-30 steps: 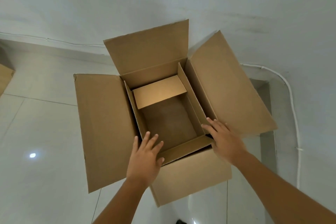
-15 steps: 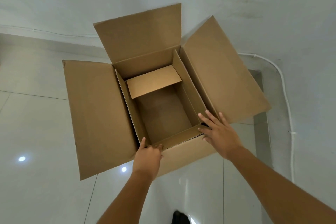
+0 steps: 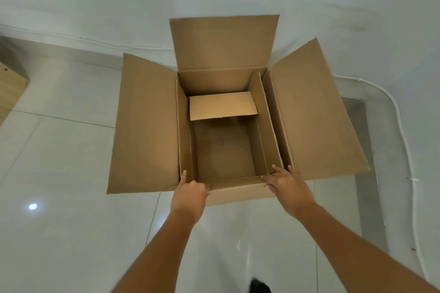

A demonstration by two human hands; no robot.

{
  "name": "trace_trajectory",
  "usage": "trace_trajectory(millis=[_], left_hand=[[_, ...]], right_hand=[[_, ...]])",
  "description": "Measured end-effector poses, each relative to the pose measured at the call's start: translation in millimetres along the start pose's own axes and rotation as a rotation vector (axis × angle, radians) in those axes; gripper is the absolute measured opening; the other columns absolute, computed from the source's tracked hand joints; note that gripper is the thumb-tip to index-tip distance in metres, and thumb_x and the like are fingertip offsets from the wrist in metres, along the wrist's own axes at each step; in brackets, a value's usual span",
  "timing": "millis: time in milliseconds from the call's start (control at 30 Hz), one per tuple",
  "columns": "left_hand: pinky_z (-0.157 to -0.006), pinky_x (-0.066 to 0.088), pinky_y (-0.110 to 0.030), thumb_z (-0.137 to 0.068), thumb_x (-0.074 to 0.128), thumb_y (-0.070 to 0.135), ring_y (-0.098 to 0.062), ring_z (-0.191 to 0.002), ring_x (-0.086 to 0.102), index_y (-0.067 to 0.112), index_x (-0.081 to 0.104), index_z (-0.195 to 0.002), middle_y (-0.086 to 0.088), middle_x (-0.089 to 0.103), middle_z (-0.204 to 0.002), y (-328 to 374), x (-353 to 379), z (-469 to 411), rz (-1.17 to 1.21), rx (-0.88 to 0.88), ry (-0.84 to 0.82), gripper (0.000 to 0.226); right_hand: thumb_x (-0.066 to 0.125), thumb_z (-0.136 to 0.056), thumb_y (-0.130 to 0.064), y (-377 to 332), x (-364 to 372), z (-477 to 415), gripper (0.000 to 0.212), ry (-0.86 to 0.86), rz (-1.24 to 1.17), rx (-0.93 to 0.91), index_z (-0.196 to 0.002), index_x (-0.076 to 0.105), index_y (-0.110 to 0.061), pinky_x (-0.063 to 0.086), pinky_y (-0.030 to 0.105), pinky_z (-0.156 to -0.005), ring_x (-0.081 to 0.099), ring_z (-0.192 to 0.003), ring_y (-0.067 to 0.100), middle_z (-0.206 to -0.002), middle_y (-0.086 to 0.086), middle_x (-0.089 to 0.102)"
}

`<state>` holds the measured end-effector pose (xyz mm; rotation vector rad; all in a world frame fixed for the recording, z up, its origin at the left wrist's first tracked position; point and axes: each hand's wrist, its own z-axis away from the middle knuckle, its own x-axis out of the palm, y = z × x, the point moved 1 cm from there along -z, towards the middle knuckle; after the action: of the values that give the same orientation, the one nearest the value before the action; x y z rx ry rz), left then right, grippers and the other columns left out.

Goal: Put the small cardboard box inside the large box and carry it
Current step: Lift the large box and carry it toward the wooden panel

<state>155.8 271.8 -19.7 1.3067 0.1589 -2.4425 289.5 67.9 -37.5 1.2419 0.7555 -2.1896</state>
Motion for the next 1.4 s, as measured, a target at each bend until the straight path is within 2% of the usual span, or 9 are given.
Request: trace_trajectory(millis=[67,133,200,867,1167,1400], left_hand=[[-0.125,0.0,-0.038,-0.1,0.035,0.019,-0.023,-0.099,0.064,0.024,0.053,-0.132,-0.004,0.063,-0.082,-18,1,0,-0.006,0.002,0.002,0.037],[-0.125,0.0,-0.037,-0.1,0.036,0.02,-0.023,-0.101,0.064,0.024,0.055,-0.131,-0.006,0.071,-0.095,-35,0,1,-0.016,0.005,0.004,0.037],[-0.125,0.0,-0.037,-0.1,0.037,0.021,-0.023,-0.103,0.063,0.024,0.056,-0.13,-0.006,0.071,-0.102,-54,-1,2,-0.023,0.004,0.002,0.036],[-0.125,0.003,-0.037,-0.099,0.041,0.021,-0.022,-0.112,0.061,0.023,0.059,-0.128,-0.007,0.071,-0.112,-313,2,32,0.079,-0.101,0.029,0.034],[-0.124,0.008,-0.036,-0.095,0.051,0.02,-0.024,-0.113,0.059,0.018,0.066,-0.118,-0.01,0.071,-0.113,-369,-5,21,0.139,-0.146,0.044,0.028],[-0.125,0.006,-0.038,-0.097,0.044,0.016,-0.021,-0.111,0.061,0.02,0.062,-0.121,-0.006,0.071,-0.112,-411,-13,6,0.058,-0.107,0.04,0.03]], right_hand=[[0.039,-0.1,-0.021,-17,2,-3,0.035,0.001,0.006,0.008,-0.132,0.05,-0.024,0.011,0.037,-0.119,0.023,-0.143,0.012,-0.134,-0.002,0.057],[0.039,-0.1,-0.022,-34,4,-8,0.035,0.001,0.011,0.016,-0.132,0.05,-0.024,0.01,0.037,-0.119,0.023,-0.143,0.012,-0.134,-0.002,0.058],[0.039,-0.1,-0.023,-52,5,-14,0.035,0.002,0.016,0.015,-0.132,0.051,-0.024,0.01,0.038,-0.119,0.023,-0.143,0.012,-0.133,-0.002,0.058],[0.036,-0.101,-0.02,-296,21,-113,0.035,0.021,0.04,-0.029,-0.133,0.05,-0.022,0.003,0.042,-0.12,0.023,-0.143,0.015,-0.137,0.003,0.055],[0.048,-0.095,-0.007,-348,19,-150,0.04,-0.049,0.115,0.053,-0.132,0.049,-0.021,-0.001,0.046,-0.119,0.018,-0.144,0.017,-0.144,0.01,0.046],[0.049,-0.095,-0.009,-381,13,-177,0.039,-0.025,0.087,0.086,-0.132,0.049,-0.022,-0.003,0.047,-0.119,0.023,-0.143,0.019,-0.141,0.009,0.049]])
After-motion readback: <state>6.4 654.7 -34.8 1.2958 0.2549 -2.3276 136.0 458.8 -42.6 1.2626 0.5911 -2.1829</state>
